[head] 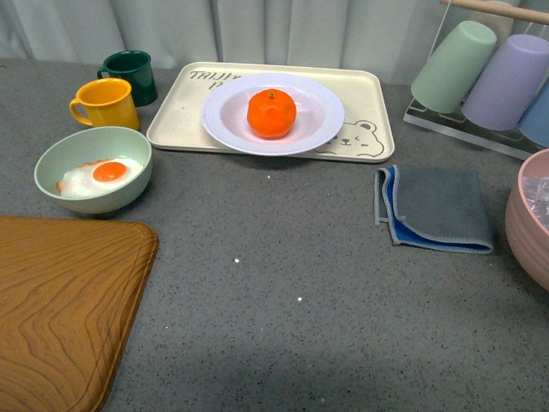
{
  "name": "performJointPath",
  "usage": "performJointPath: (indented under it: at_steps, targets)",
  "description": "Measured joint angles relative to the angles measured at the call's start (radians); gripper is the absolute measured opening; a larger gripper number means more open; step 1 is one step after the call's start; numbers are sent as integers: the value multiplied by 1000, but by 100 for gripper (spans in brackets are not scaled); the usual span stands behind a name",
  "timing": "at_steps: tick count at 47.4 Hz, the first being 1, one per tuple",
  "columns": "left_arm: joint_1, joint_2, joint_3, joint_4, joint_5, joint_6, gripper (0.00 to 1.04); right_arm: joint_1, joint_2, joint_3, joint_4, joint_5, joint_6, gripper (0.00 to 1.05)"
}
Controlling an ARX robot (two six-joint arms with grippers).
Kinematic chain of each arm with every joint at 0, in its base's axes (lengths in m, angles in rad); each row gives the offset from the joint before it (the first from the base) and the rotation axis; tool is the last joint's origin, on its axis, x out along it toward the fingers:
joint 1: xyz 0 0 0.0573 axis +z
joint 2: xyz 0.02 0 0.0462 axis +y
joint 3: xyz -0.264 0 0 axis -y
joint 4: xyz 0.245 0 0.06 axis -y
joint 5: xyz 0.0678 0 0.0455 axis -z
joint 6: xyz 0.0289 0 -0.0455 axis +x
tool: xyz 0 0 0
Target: Place orange and plate with both arms
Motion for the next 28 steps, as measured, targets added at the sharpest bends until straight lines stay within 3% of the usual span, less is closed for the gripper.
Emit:
performJointPath:
  at_steps: [28]
  targets:
    - [0, 0, 0, 0, 0, 0, 98, -2, -396, -104, -290, -5, 0, 1]
